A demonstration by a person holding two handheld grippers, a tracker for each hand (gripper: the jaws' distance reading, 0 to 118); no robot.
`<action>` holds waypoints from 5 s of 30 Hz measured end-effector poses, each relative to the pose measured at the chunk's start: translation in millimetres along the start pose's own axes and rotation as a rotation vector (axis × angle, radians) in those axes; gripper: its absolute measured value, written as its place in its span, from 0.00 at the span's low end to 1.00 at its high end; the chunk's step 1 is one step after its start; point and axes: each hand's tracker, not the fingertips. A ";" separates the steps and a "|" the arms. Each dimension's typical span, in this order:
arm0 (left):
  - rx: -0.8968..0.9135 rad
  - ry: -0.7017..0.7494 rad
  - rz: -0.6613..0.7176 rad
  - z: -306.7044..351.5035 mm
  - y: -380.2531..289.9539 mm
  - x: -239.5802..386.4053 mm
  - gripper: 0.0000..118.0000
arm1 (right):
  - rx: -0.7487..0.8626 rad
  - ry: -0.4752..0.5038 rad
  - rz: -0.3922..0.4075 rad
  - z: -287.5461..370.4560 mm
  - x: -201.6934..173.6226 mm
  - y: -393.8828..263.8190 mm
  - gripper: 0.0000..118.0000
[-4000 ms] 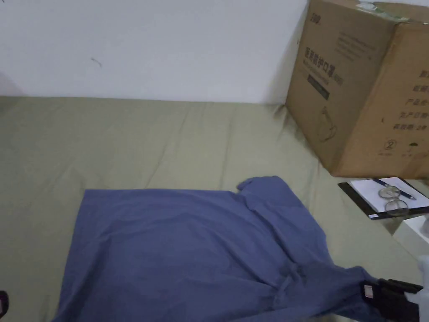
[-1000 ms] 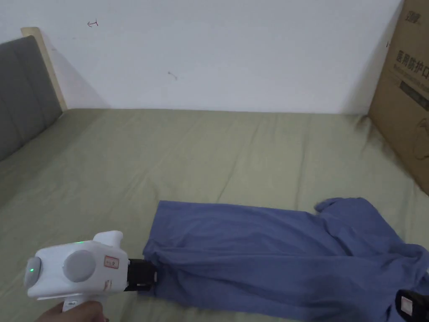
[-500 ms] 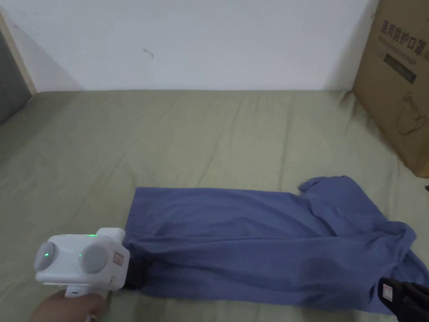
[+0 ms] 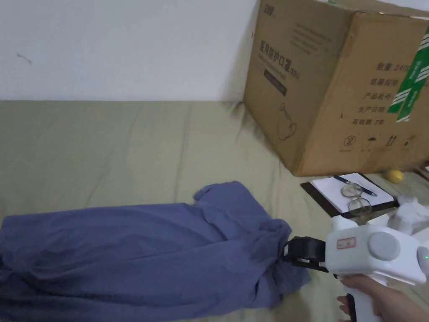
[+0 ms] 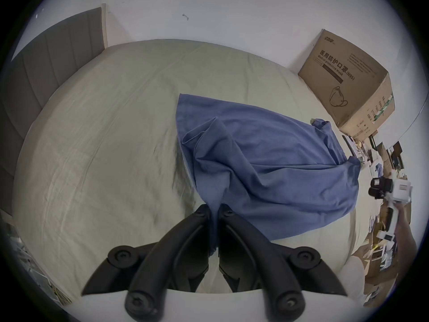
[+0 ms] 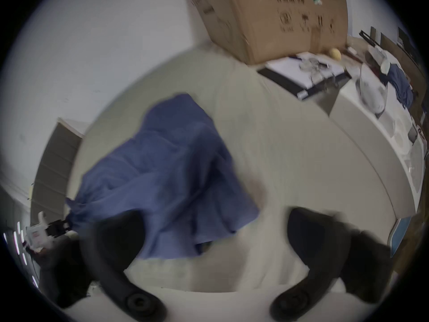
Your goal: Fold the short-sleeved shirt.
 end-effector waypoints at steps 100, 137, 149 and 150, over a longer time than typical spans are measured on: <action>0.064 0.013 -0.174 -39.5 41.6 -6.2 0.03 | 0.179 0.277 0.153 41.8 -95.6 39.1 0.00; 0.276 -0.110 -0.020 24.7 51.2 -1.9 0.03 | 0.400 0.060 -0.018 52.5 -38.6 96.6 0.00; 0.058 -0.164 0.021 40.2 -73.7 -36.2 0.03 | 0.167 0.050 -0.021 97.3 46.9 -78.5 0.00; 0.044 -0.160 0.018 41.7 -83.2 -37.3 0.03 | 0.149 0.040 -0.029 99.3 52.7 -92.6 0.00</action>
